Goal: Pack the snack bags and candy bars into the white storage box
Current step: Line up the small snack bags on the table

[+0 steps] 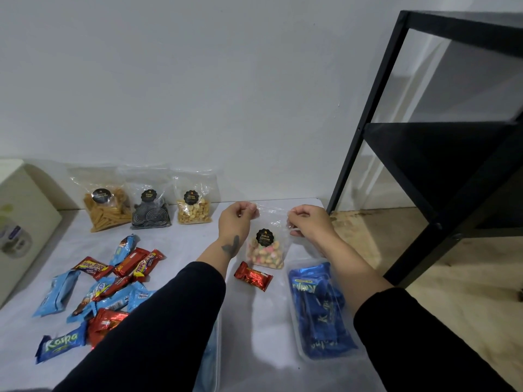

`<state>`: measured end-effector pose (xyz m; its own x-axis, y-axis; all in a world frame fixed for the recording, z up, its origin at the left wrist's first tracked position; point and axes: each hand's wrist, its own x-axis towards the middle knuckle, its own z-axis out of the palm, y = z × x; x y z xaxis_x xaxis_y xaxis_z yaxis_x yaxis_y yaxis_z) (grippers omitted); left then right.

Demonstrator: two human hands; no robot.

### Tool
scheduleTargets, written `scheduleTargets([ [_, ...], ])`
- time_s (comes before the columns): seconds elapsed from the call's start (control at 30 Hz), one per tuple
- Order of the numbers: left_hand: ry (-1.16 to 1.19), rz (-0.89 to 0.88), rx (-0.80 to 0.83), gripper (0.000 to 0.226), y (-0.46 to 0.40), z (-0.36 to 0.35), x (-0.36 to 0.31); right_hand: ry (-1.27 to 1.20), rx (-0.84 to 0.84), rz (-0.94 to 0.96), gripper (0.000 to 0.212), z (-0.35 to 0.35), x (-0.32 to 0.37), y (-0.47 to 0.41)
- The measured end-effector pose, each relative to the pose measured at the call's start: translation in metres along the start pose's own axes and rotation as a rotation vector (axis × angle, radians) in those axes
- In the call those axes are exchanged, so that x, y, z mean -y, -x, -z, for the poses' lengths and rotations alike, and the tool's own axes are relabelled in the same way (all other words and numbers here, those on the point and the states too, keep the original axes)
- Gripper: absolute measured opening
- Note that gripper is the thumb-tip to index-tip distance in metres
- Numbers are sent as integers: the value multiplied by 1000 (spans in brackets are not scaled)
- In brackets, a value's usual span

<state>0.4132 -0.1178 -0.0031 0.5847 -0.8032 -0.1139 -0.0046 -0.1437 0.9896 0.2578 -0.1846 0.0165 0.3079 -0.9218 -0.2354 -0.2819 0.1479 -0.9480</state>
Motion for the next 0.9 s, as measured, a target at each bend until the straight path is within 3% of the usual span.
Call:
scheduleTargets([
  [0.43, 5, 9, 21, 18, -3, -3, -1, 65, 13, 15, 17, -9, 3, -5],
  [0.9, 75, 29, 61, 15, -1, -1, -5, 152, 24, 73, 6, -14, 14, 0],
])
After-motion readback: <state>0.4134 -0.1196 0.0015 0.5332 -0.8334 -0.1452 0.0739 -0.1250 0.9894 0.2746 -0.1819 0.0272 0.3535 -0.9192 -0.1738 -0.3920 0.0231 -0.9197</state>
